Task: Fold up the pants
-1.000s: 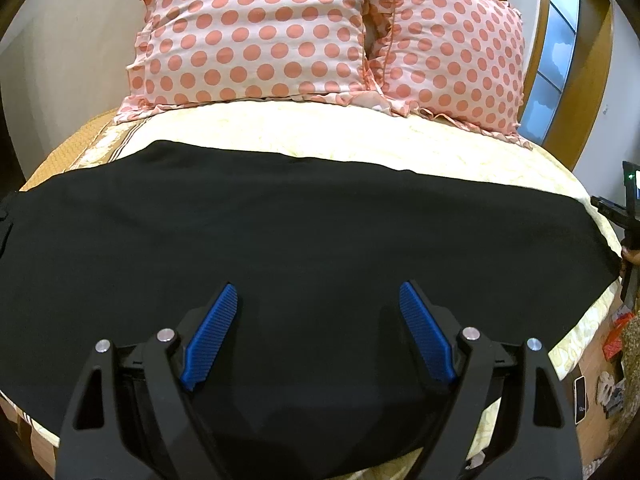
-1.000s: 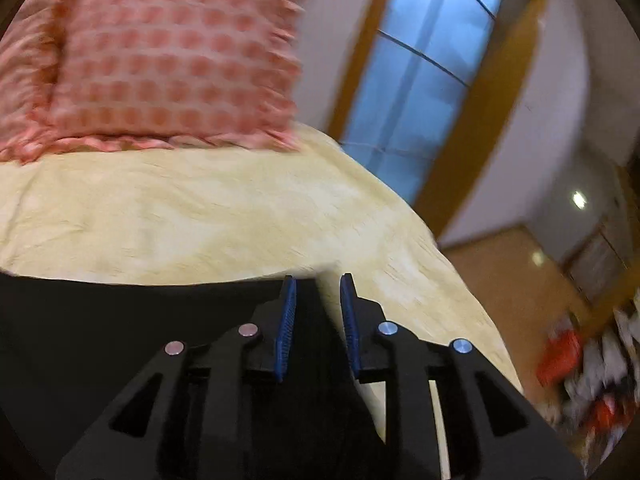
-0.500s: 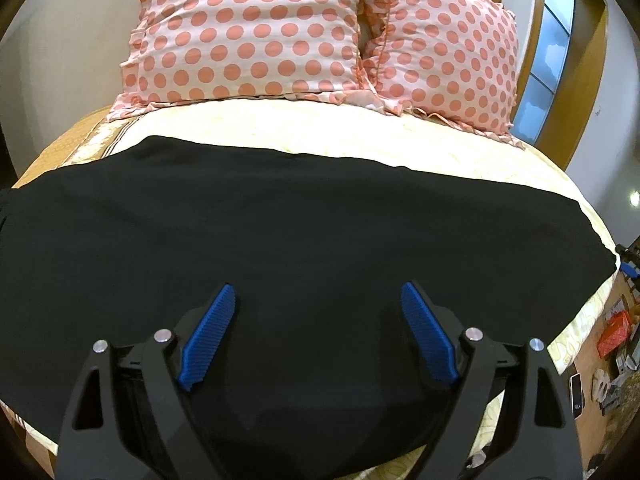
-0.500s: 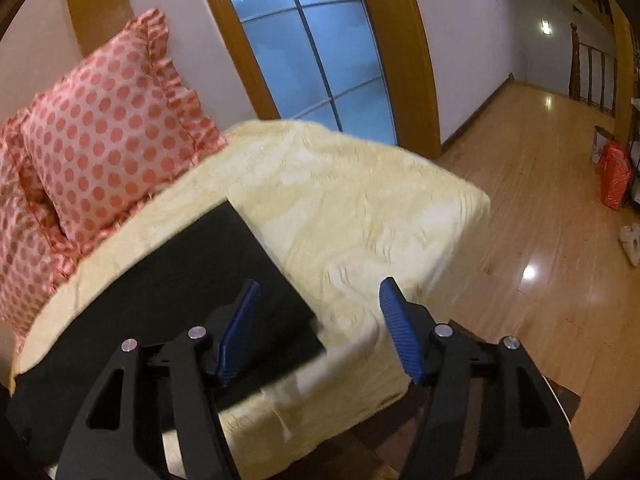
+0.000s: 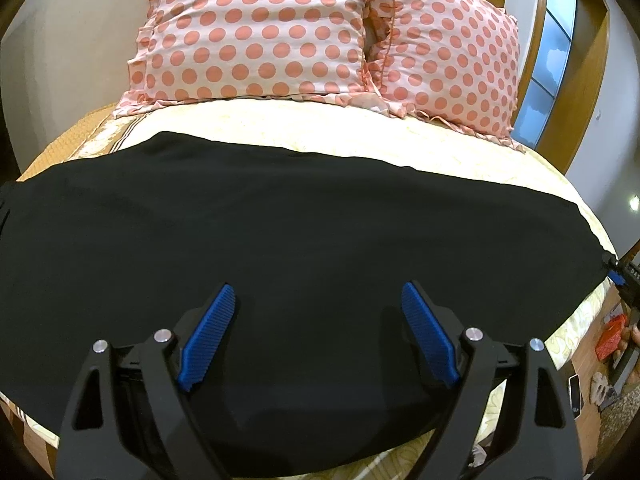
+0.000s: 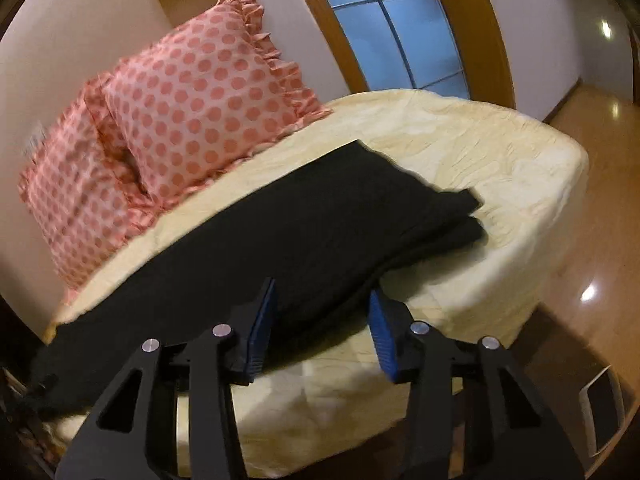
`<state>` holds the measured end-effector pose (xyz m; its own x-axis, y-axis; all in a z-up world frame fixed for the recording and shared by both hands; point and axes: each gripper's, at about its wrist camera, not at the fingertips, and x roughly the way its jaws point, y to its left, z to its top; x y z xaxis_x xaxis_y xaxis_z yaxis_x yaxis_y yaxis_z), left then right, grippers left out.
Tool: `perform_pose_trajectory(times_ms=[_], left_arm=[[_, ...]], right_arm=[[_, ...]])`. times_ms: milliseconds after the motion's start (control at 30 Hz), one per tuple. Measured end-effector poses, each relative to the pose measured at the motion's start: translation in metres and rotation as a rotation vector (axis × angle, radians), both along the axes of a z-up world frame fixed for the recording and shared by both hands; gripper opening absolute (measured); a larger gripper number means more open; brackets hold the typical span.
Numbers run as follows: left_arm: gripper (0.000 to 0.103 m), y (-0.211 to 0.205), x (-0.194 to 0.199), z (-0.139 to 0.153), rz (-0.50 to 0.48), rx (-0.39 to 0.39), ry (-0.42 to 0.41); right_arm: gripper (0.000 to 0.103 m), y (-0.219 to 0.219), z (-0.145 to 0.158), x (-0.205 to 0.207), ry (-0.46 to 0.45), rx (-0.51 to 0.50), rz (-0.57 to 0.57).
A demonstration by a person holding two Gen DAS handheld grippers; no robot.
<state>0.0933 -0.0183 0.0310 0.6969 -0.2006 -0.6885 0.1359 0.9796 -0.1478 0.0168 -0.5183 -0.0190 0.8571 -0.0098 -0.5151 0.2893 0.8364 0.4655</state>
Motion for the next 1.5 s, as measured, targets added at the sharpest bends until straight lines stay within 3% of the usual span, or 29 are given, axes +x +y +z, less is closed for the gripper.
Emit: perform_pose_trajectory(times_ms=[100, 167, 267, 400, 567, 700, 833, 967, 1100, 1200, 1367, 1500], left_arm=[[0.086, 0.000, 0.000, 0.000, 0.003, 0.001, 0.000], [0.086, 0.002, 0.000, 0.001, 0.012, 0.003, -0.001], [0.086, 0.008, -0.002, 0.002, 0.030, -0.001, -0.008], [0.086, 0.021, -0.006, 0.003, 0.065, 0.001, -0.017], [0.086, 0.045, -0.011, 0.004, 0.128, -0.013, -0.017], [0.086, 0.063, -0.016, 0.004, 0.170, -0.043, -0.023], [0.086, 0.077, -0.024, 0.008, 0.203, -0.064, -0.041], [0.086, 0.090, -0.033, 0.012, 0.237, -0.072, -0.056], [0.086, 0.107, -0.043, 0.016, 0.282, -0.080, -0.070], [0.086, 0.122, -0.051, 0.020, 0.320, -0.077, -0.082], [0.086, 0.147, -0.060, 0.020, 0.381, -0.072, -0.095], [0.086, 0.165, -0.060, 0.017, 0.422, -0.098, -0.090]], right_arm=[[0.043, -0.003, -0.001, 0.002, -0.003, -0.024, -0.068], [0.041, -0.020, -0.002, 0.002, -0.016, 0.022, -0.162], [0.019, -0.039, -0.009, 0.004, -0.023, 0.078, -0.223], [0.005, -0.041, -0.010, 0.011, -0.022, 0.077, -0.217], [0.004, -0.023, 0.026, 0.008, -0.123, 0.021, -0.165], [0.004, 0.021, 0.075, 0.025, -0.226, -0.038, -0.016], [0.004, 0.097, 0.120, 0.055, -0.325, -0.069, 0.219], [0.004, 0.188, 0.138, 0.088, -0.368, -0.057, 0.478], [0.004, 0.278, 0.128, 0.112, -0.335, 0.008, 0.723], [0.004, 0.350, 0.098, 0.122, -0.216, 0.015, 0.910], [0.004, 0.385, 0.056, 0.122, -0.055, 0.007, 0.987], [0.004, 0.390, 0.059, 0.108, -0.076, -0.042, 0.999]])
